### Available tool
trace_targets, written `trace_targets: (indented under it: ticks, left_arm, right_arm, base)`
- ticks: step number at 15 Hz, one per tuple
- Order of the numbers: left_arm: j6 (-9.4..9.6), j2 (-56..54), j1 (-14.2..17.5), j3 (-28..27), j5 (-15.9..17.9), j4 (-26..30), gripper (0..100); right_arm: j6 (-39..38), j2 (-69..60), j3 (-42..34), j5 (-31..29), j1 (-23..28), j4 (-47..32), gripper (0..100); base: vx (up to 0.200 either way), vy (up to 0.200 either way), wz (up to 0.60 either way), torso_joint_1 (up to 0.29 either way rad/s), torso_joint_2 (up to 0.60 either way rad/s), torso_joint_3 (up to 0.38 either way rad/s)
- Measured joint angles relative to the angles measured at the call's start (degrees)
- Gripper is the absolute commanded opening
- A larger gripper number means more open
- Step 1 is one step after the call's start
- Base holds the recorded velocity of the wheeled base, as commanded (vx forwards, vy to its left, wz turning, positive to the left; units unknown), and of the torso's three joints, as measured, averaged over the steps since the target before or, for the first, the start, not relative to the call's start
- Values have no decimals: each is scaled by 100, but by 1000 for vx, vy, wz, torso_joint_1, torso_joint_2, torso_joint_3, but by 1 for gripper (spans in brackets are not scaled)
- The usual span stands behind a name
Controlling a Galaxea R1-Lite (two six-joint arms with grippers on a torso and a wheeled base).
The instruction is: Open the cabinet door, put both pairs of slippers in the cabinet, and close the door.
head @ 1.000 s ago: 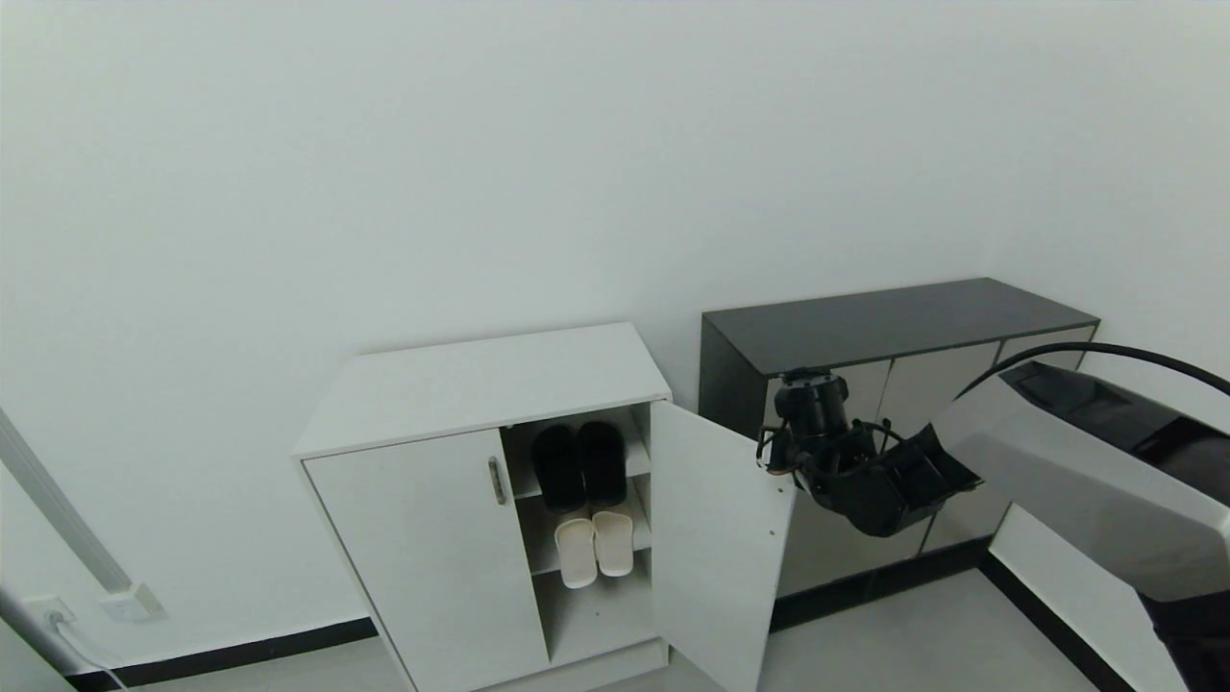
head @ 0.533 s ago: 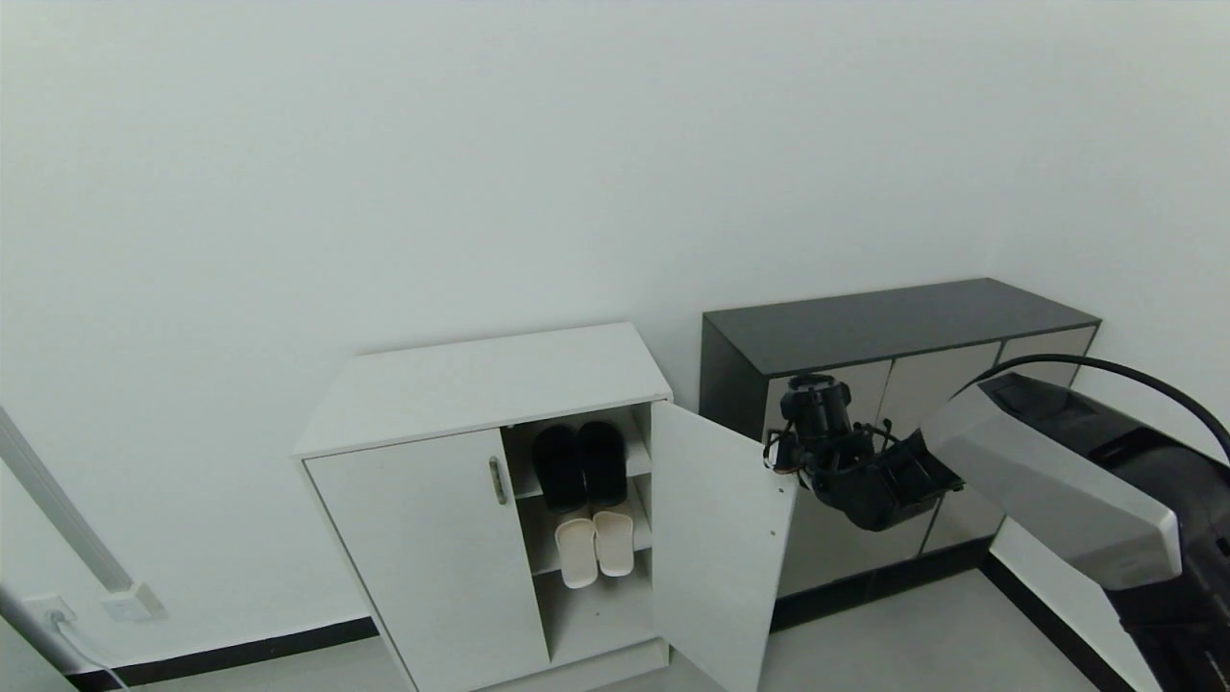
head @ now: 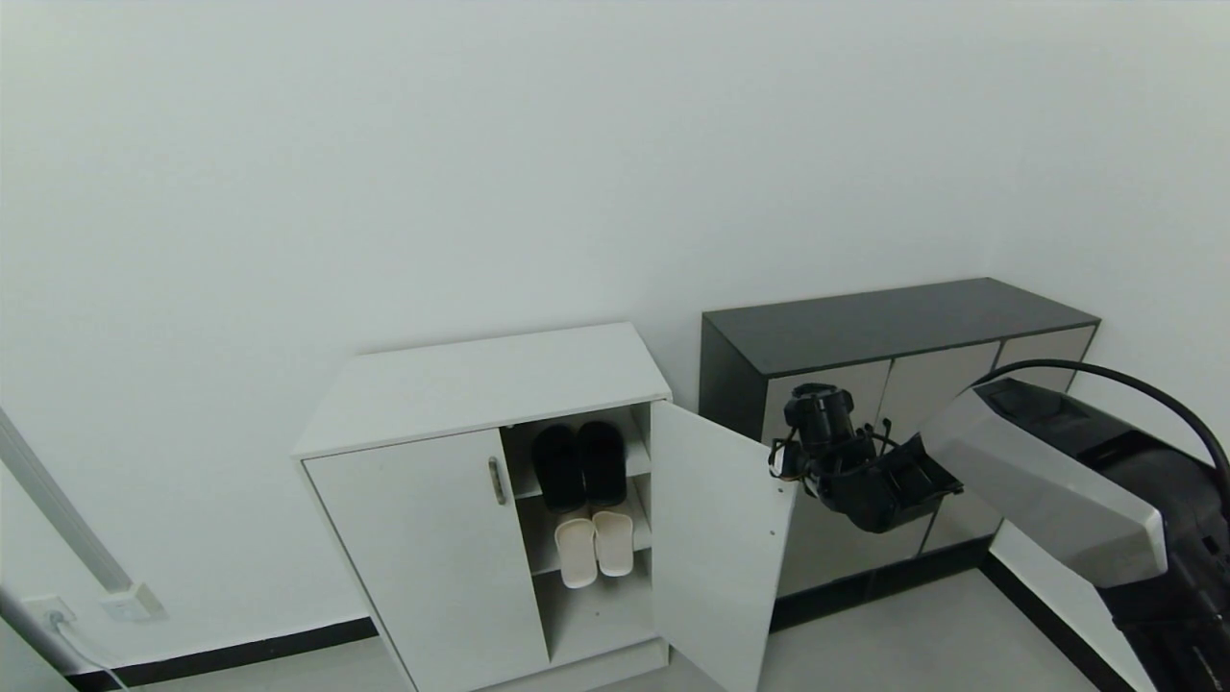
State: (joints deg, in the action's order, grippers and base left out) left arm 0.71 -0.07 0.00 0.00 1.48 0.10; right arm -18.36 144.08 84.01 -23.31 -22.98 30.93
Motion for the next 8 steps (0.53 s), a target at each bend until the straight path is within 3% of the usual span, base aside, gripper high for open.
trace_targets:
  ticks: [8]
  left_arm:
    - [-17, 0, 0, 0, 0, 0, 0]
  right_arm:
    - [-6, -54, -201, 5, -157, -41, 0]
  base:
    - [0, 0, 0, 0, 0, 0]
